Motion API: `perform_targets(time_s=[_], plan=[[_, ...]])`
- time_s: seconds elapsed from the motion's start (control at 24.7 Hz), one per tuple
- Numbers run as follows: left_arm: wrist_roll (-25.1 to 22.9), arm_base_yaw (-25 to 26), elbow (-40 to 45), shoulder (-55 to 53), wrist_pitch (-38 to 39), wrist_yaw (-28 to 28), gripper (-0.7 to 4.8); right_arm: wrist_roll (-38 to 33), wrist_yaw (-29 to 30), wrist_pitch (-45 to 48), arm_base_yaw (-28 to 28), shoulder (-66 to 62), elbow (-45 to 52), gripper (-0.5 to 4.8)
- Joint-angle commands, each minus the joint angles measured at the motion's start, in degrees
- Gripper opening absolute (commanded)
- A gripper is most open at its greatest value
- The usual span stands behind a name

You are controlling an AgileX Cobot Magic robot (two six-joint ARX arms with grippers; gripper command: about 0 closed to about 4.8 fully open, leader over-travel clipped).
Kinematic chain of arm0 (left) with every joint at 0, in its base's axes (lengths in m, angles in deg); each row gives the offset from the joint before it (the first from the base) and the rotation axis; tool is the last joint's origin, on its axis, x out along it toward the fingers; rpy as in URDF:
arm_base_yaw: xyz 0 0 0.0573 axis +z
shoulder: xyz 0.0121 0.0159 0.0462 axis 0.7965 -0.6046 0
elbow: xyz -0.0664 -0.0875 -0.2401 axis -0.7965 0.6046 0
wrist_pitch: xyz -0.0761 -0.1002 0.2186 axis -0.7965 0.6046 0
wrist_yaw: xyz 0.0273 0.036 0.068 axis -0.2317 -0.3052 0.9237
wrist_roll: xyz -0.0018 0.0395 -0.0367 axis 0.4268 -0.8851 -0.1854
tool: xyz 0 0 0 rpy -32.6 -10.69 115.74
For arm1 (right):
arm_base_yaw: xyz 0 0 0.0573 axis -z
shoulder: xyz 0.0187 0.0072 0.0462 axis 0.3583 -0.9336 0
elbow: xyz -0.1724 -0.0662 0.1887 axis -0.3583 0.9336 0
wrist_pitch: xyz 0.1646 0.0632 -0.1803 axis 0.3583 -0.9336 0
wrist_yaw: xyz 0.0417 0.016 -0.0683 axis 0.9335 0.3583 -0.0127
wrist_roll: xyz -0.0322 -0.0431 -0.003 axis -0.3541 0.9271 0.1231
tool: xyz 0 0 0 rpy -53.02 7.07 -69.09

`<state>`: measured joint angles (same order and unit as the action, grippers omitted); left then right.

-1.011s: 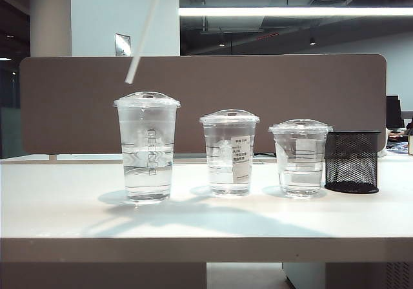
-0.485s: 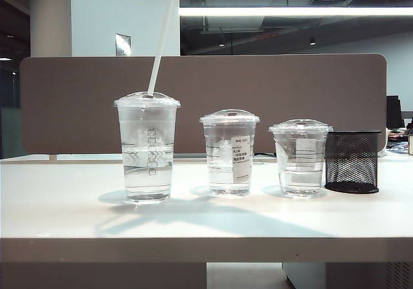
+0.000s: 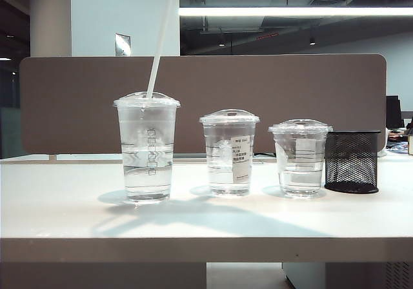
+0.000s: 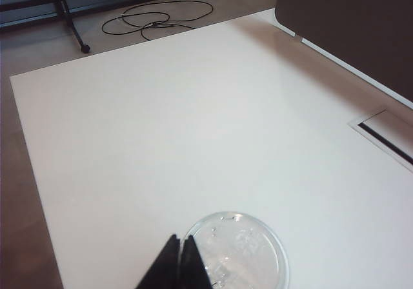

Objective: Pick up the straw and insert it into the large coffee cup.

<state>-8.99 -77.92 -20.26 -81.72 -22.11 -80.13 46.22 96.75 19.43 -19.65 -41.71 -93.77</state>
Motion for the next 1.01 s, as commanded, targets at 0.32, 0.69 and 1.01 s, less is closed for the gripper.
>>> perform_targets(time_s=[0.32,0.69,1.01], plan=[[-0.24,0.09,-0.2,-0.07,-0.74,-0.22,-0.02,0.09,1.33,4.35,-1.38,-6.99,-0.24,0.14],[-0.24,0.09,-0.2,-0.07,-0.74,-0.22,-0.02,0.11,1.07,9.62,-1.33,-9.01,-0.33,4.35],[-0.24,0.09,-0.2,-0.07,-0.74,-0.22,-0.02,4.07,-7.34,9.6,-0.39,2.84,-2.27,0.05]])
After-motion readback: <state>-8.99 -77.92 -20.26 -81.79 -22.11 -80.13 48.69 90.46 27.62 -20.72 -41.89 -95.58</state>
